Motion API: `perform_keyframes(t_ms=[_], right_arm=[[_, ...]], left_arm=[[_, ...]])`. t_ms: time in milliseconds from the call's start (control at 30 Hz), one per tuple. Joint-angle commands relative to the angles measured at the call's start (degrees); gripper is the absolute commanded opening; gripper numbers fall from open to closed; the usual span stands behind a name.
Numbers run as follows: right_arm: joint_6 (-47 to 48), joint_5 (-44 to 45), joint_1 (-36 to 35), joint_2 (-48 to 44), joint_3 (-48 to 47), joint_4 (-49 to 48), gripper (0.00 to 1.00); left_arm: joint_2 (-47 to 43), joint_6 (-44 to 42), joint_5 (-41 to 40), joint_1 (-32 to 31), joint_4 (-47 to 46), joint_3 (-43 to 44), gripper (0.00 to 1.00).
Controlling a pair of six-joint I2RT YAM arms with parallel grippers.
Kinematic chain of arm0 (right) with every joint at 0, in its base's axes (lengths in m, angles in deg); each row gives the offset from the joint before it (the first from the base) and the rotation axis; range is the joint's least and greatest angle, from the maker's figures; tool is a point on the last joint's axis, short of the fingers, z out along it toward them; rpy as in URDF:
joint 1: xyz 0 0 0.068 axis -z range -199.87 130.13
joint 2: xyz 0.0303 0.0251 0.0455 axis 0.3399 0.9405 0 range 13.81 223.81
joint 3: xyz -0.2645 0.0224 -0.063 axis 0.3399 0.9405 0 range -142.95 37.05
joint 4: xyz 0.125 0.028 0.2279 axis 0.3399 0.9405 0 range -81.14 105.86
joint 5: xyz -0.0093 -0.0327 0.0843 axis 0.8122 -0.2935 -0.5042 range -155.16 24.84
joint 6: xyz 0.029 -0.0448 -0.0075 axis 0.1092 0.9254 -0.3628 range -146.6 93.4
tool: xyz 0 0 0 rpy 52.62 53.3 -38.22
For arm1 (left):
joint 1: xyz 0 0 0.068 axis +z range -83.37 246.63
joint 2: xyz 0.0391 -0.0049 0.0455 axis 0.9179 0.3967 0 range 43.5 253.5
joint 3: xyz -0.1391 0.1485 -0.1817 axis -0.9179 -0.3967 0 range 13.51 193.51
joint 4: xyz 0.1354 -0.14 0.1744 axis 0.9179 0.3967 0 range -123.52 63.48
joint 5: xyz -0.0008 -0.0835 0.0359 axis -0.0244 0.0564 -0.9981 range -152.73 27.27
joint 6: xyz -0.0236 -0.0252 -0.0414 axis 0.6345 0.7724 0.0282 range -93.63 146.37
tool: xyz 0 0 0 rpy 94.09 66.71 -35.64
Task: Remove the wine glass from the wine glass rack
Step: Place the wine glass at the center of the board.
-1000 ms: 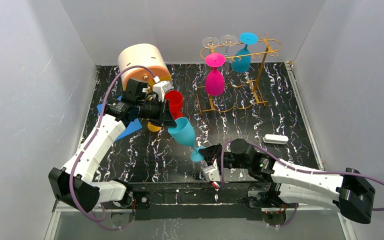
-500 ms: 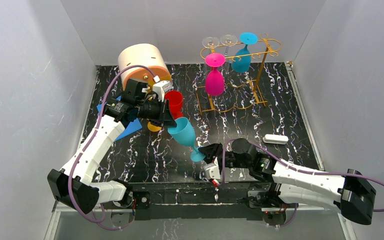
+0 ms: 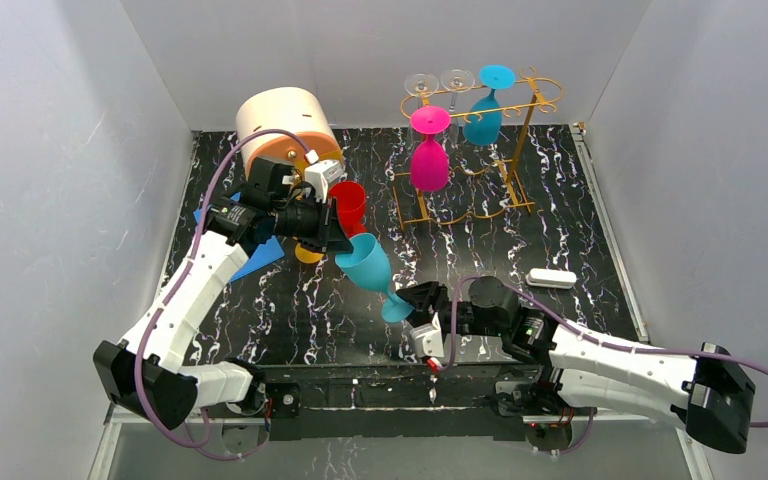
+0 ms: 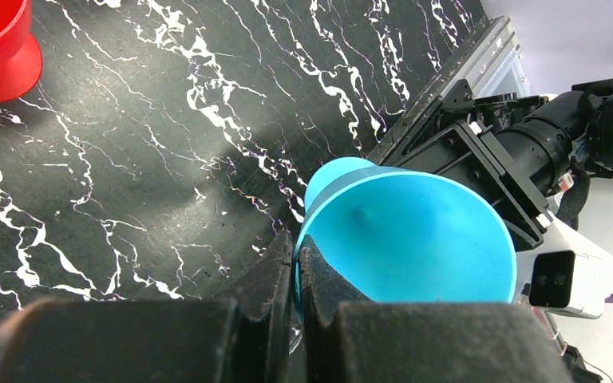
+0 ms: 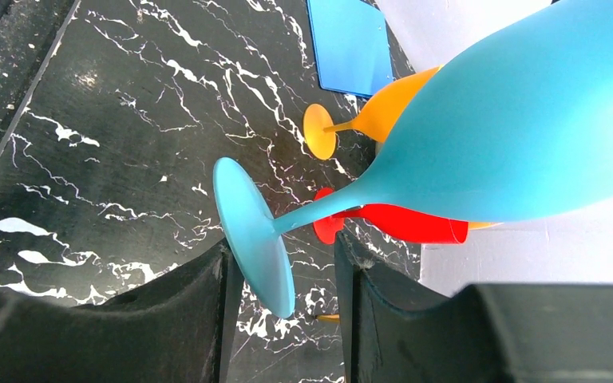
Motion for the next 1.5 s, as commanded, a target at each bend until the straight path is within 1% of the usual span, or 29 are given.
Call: perform_keyframes(t_ms=[0,267,700,800,933,1000,1100,1200,1333,1367,1467], right_arm=[[-1.5,-2.0,-0.1,-1.5,-0.8,-3.0,0.52],[-3.3,-1.1,-0.1,-2.9,0.2,-2.0,0.52],[-3.7,-1.6,-0.1,-3.7,0.2,1.9,0.55],[-3.7,-1.6,0.0,-3.6,0.5,2.6,0.55],[-4.7,0.0,-0.1,-4.7,1.4,3.2,0.56],[-7.2,1.1,0.0,-6.2,2.7,0.6,0.56],[-10.0,1.3,0.0,-9.7,5.9,-5.4,0.57],[-13.7,3.6,-0.1,-12.3,8.7,-10.1,0.57],[-23.2,8.5,0.0,-13.5,10.2,-14.6,0.56],[-25.4,9.3,0.0,-13.7,10.6,-15.6,0.57],[-35.0,15.8,0.0,-12.9,11.3,-19.6,0.61]], left_arm=[[-2.0,-0.2,0.6,-0.1,0.0,2.1,0.0],[-2.7,0.5,-1.0,-0.1,-1.2,2.9,0.0],[-2.8,1.1,-0.2,-0.1,-1.9,3.3,0.0],[-4.1,1.2,-5.2,-0.1,-2.5,3.3,0.0],[-6.1,1.1,-14.8,-0.1,-2.3,1.4,0.0],[-6.4,1.3,-17.3,-0.1,-2.0,0.3,0.0],[-6.4,0.6,-17.9,-0.1,-2.7,-1.9,0.0],[-6.0,-0.4,-19.4,-0.1,-2.5,-3.4,0.0],[-5.7,-0.8,-26.0,-0.1,-2.1,-5.4,0.0],[-5.9,-0.3,-27.7,-0.1,-2.9,-6.5,0.0],[-5.6,1.4,-31.4,-0.1,-5.4,-9.5,0.0]])
